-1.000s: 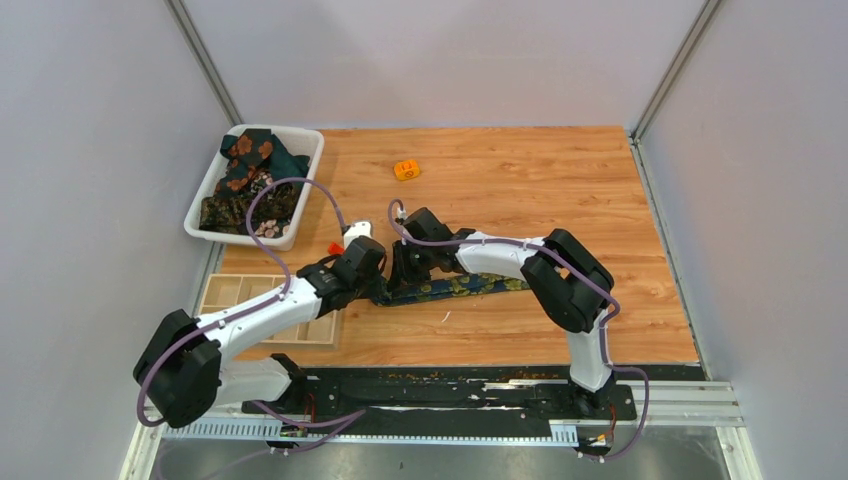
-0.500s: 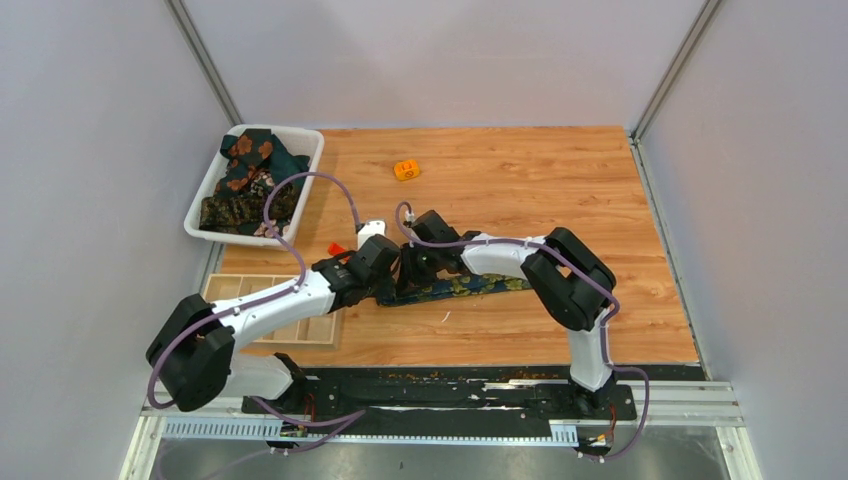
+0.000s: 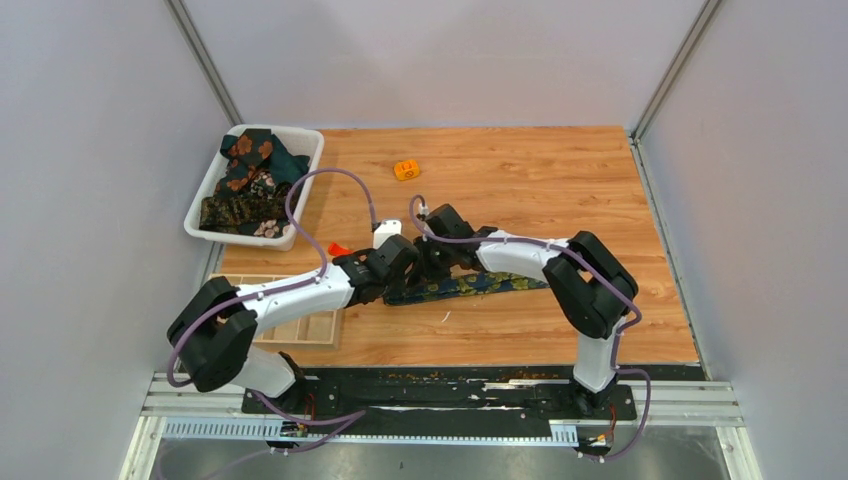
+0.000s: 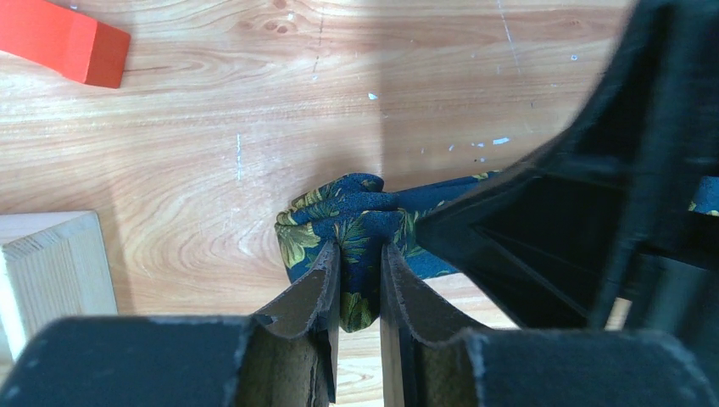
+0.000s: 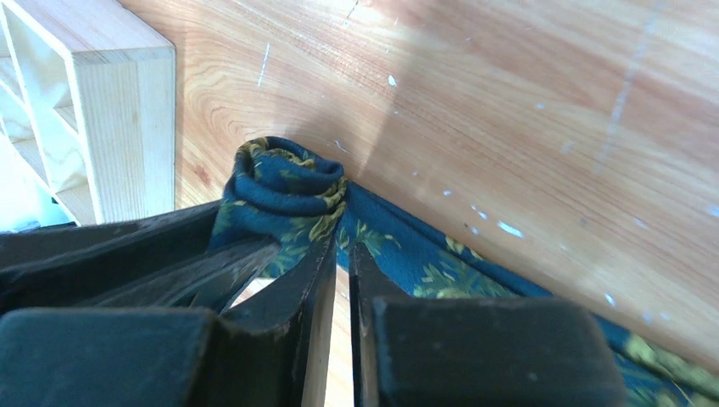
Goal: Roll the ties
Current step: Roll the tie at the center of the board.
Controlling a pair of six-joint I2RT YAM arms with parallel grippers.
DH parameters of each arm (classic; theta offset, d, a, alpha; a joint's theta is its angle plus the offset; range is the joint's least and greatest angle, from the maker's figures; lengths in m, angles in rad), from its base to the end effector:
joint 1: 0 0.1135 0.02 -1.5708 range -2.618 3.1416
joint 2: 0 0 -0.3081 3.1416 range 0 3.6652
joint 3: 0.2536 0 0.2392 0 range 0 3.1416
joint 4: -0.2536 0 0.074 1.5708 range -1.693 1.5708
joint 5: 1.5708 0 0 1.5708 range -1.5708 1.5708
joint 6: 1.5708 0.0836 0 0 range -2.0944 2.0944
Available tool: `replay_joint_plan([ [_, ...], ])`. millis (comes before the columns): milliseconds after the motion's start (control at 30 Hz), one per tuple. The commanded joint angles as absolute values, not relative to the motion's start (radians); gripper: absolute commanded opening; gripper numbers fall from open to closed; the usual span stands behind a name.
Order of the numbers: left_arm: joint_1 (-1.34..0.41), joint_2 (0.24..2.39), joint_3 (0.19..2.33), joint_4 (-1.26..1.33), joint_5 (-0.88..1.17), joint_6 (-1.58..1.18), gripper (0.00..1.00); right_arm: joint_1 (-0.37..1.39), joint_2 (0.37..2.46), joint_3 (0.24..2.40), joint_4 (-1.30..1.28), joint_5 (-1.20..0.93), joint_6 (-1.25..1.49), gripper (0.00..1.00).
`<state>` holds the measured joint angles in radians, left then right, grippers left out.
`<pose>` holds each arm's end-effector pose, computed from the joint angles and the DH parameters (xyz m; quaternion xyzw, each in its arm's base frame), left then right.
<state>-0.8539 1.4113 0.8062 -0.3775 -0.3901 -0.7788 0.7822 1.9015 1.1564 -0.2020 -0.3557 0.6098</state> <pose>0.2077 -0.1899 0.2094 -0.0209 0.9404 -0.0802 0.3299 0.2774 0.3166 0.1683 -0.1347 0.9286 0.3228 0.1238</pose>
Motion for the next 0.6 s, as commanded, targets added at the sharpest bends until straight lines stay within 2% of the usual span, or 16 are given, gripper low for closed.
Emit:
replay_joint_plan([
  [0,-0.879,1.458,0.845,-0.374,-0.417,-0.810,0.05,0.748,1.776,1.137,-0.240,-0.308,0.559,0.13],
  [300,-0.915,1.525,0.885,-0.356,-0.409,-0.813,0.07,0.683,1.678,1.062,-0.280,-0.274,0.522,0.14],
  [400,-0.921,1.545,0.897,-0.345,-0.394,-0.809,0.12,0.673,1.672,1.043,-0.271,-0.282,0.519,0.15],
  [467,-0.926,1.550,0.899,-0.332,-0.384,-0.808,0.21,0.671,1.672,1.035,-0.262,-0.291,0.519,0.15],
  [567,-0.932,1.547,0.899,-0.324,-0.379,-0.809,0.27,0.671,1.677,1.029,-0.252,-0.301,0.520,0.16],
])
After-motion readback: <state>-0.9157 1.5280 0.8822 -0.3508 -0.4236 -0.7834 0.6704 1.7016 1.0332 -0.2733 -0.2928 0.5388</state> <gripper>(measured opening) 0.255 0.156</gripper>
